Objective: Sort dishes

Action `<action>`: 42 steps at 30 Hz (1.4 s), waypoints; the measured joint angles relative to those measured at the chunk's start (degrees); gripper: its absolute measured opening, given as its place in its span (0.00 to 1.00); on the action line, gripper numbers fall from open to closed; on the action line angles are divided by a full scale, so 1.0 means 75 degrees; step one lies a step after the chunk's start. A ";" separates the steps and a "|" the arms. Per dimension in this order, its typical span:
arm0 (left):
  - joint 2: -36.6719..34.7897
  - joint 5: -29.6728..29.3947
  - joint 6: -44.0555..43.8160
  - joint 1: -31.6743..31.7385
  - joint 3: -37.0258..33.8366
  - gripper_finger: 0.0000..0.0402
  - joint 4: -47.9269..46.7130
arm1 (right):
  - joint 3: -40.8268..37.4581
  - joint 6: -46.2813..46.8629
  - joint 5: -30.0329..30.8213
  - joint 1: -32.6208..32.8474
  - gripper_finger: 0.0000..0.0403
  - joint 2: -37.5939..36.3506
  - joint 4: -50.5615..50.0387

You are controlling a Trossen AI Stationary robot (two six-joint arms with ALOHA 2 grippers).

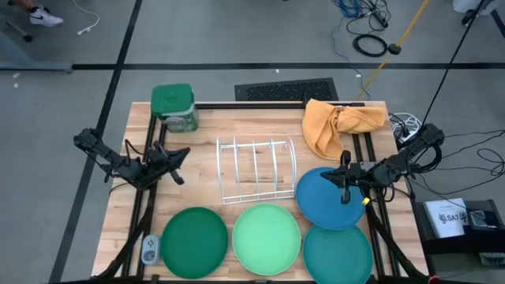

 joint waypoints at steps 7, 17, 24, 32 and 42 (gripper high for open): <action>-0.0002 0.0010 -0.0006 0.0001 0.0003 0.00 0.0016 | 0.0001 0.0000 0.0001 0.0000 0.01 0.0000 0.0000; 0.0002 0.3490 -0.2068 0.0139 0.0002 0.00 0.1750 | -0.0001 0.0000 0.0001 0.0002 0.01 -0.0001 0.0000; 0.0640 0.5237 -0.4947 0.0150 0.0004 0.00 0.1214 | -0.0001 -0.0001 0.0002 -0.0001 0.01 0.0001 0.0000; 0.1422 0.6551 -0.8004 0.0158 0.0824 0.00 -0.2941 | 0.0001 0.0000 0.0000 0.0002 0.01 0.0001 0.0000; 0.2038 0.6768 -0.8190 0.0156 0.1093 0.06 -0.1539 | 0.0001 0.0001 0.0002 0.0002 0.01 0.0001 0.0001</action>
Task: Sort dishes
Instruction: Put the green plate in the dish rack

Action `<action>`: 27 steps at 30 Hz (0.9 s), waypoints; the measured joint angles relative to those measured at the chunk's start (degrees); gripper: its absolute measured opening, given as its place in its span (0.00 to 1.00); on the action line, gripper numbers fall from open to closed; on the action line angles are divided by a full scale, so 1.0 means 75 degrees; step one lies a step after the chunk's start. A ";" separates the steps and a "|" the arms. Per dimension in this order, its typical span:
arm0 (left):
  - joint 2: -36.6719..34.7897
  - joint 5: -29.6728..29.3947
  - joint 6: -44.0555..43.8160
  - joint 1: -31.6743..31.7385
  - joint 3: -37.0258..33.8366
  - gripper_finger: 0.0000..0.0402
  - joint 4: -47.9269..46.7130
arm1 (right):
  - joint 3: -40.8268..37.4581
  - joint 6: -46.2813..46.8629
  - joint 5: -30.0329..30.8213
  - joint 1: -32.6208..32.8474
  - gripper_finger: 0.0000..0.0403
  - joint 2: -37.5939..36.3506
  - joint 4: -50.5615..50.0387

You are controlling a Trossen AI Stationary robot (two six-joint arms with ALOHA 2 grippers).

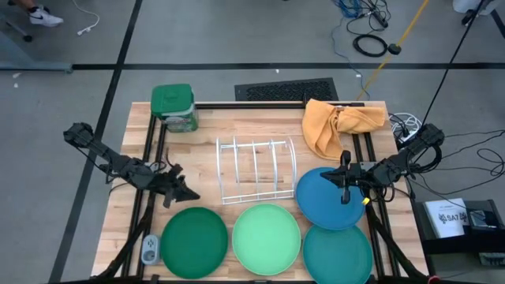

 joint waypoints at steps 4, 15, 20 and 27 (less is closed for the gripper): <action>0.0176 -0.0355 0.1335 -0.0007 0.0009 0.18 0.1892 | 0.0000 0.0000 0.0000 0.0000 0.01 0.0000 0.0002; 0.1074 0.0761 0.1838 -0.0181 0.0847 0.47 -0.1054 | 0.0000 -0.0898 0.0041 -0.0003 0.01 -0.0003 0.0783; 0.1821 0.0416 0.2255 -0.0094 0.1973 0.47 -0.3031 | 0.0000 -0.0681 0.0049 0.0000 0.01 0.0000 0.1461; 0.3355 0.1466 0.2397 -0.0001 0.2550 0.48 -0.4147 | 0.0000 -0.0110 0.0029 -0.0002 0.01 0.0000 0.1621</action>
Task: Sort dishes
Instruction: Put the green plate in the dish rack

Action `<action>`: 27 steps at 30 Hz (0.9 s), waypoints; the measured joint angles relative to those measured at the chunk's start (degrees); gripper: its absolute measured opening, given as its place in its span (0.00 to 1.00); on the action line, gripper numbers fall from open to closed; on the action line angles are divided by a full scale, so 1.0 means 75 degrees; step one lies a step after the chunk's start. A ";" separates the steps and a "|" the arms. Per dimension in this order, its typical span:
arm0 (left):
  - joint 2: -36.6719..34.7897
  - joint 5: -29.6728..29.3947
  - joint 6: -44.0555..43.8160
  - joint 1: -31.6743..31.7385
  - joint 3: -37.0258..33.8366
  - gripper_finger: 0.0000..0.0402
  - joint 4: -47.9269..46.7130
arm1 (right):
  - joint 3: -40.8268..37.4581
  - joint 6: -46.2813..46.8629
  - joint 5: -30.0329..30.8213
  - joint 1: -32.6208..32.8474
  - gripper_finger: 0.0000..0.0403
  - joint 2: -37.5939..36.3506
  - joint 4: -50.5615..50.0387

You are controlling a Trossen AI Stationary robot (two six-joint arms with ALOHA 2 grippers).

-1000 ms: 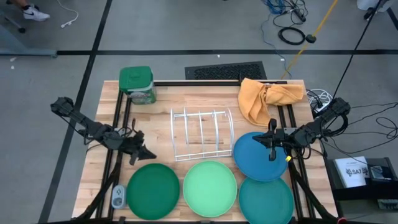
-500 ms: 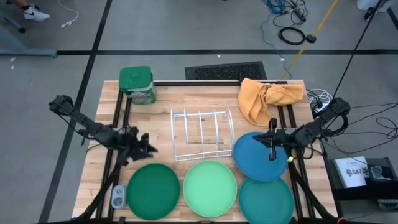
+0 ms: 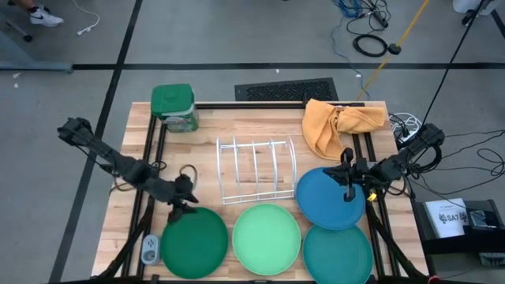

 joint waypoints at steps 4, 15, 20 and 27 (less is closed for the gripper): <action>0.1096 0.0649 0.0021 -0.0003 -0.0003 0.52 0.0000 | 0.0000 -0.0406 0.0029 -0.0001 0.01 0.0000 0.0450; 0.2310 0.0303 0.0211 0.0000 -0.0003 0.59 0.0092 | 0.0000 -0.1683 0.0050 -0.0001 0.01 -0.0003 0.1360; 0.2209 0.0212 0.0281 0.0000 0.0260 0.59 0.0114 | 0.0000 -0.1614 0.0050 -0.0001 0.01 -0.0002 0.1357; 0.2205 -0.0730 0.0658 0.0000 0.0539 0.59 -0.0907 | 0.0000 -0.1438 0.0015 -0.0001 0.01 0.0000 0.1351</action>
